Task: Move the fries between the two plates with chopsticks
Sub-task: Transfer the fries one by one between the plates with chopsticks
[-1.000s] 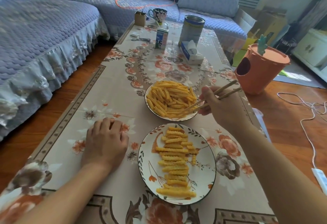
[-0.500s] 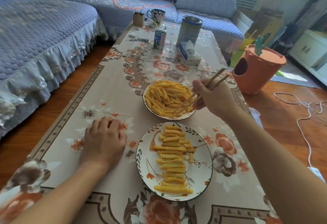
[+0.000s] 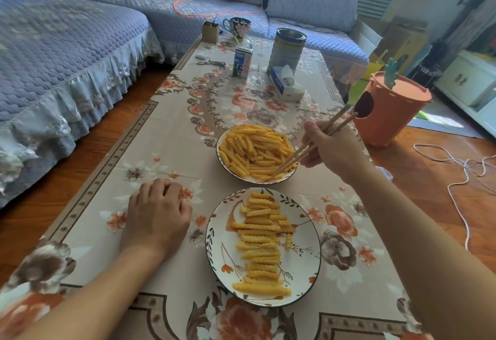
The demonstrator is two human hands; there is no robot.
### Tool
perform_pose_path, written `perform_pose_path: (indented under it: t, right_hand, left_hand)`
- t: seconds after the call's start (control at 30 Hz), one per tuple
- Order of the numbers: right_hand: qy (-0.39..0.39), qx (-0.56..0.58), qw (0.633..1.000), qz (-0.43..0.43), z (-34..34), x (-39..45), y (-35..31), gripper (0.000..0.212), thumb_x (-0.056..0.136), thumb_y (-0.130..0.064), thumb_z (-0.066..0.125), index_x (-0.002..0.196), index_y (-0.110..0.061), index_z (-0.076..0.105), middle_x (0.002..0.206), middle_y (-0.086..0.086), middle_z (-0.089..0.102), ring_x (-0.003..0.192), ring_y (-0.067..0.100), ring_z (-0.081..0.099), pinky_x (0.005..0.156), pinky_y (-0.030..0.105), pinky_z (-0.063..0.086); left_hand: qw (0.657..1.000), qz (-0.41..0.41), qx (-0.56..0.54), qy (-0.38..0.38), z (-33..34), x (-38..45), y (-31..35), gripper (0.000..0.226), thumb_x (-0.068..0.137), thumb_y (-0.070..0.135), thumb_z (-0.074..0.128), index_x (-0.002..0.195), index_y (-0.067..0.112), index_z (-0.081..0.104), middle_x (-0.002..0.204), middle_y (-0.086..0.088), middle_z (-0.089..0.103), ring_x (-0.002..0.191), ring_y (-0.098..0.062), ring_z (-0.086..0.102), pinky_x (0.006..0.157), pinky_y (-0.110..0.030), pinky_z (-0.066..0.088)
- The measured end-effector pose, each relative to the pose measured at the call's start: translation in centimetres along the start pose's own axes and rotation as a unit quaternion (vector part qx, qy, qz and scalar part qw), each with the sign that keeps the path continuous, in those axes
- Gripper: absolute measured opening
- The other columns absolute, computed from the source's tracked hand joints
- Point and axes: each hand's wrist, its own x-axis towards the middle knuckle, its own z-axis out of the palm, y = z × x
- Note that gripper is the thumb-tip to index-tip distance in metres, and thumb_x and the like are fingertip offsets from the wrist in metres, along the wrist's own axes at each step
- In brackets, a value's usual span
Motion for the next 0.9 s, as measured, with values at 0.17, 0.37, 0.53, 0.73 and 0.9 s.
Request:
perform_pose_path:
  t: [0.17, 0.37, 0.53, 0.73, 0.9]
  right_hand:
    - [0.003, 0.026, 1.000, 0.006, 0.3, -0.4, 0.2, 0.042, 0.105, -0.035, 0.055, 0.088, 0.002, 0.067, 0.070, 0.023, 0.071, 0.063, 0.039, 0.073, 0.061, 0.046, 0.065]
    - [0.010, 0.064, 0.998, -0.003, -1.5, -1.8, -0.8, 0.045, 0.106, -0.034, 0.052, 0.086, 0.004, 0.065, 0.064, 0.022, 0.070, 0.058, 0.039, 0.072, 0.060, 0.050, 0.064]
    - [0.010, 0.091, 0.996, -0.018, -3.3, -4.7, -2.0, 0.049, 0.106, -0.033, 0.050, 0.091, 0.012, 0.062, 0.059, 0.017, 0.068, 0.056, 0.038, 0.071, 0.056, 0.047, 0.064]
    - [-0.019, 0.060, 0.998, -0.026, -2.2, -8.7, -1.4, 0.041, 0.105, -0.029, 0.052, 0.082, 0.003, 0.065, 0.058, 0.020, 0.065, 0.055, 0.039, 0.070, 0.055, 0.046, 0.063]
    - [-0.025, 0.037, 0.998, -0.038, -1.3, -9.9, -0.9, 0.026, 0.099, -0.022, 0.064, 0.081, -0.003, 0.068, 0.060, 0.013, 0.067, 0.054, 0.036, 0.071, 0.053, 0.038, 0.062]
  left_hand:
    - [1.000, 0.000, -0.003, 0.002, 0.0, -0.1, -0.1, 0.040, 0.086, 0.039, 0.039, 0.110, 0.020, 0.064, 0.112, -0.006, 0.059, 0.105, -0.029, 0.049, 0.093, -0.047, 0.042]
    - [1.000, -0.002, -0.001, 0.001, 0.0, 0.0, 0.0, 0.039, 0.086, 0.038, 0.039, 0.109, 0.020, 0.064, 0.113, -0.007, 0.059, 0.106, -0.029, 0.049, 0.093, -0.048, 0.042]
    - [1.000, 0.000, -0.004, 0.000, -0.1, -0.1, 0.1, 0.039, 0.086, 0.038, 0.038, 0.110, 0.020, 0.063, 0.114, -0.008, 0.059, 0.108, -0.030, 0.048, 0.094, -0.049, 0.041]
    - [1.000, 0.000, -0.003, -0.002, -0.1, -0.1, 0.1, 0.041, 0.086, 0.039, 0.038, 0.111, 0.019, 0.063, 0.114, -0.009, 0.059, 0.108, -0.031, 0.048, 0.095, -0.049, 0.041]
    - [1.000, -0.002, -0.003, -0.006, 0.0, -0.1, 0.0, 0.041, 0.086, 0.039, 0.037, 0.113, 0.019, 0.062, 0.116, -0.009, 0.058, 0.110, -0.031, 0.048, 0.096, -0.049, 0.041]
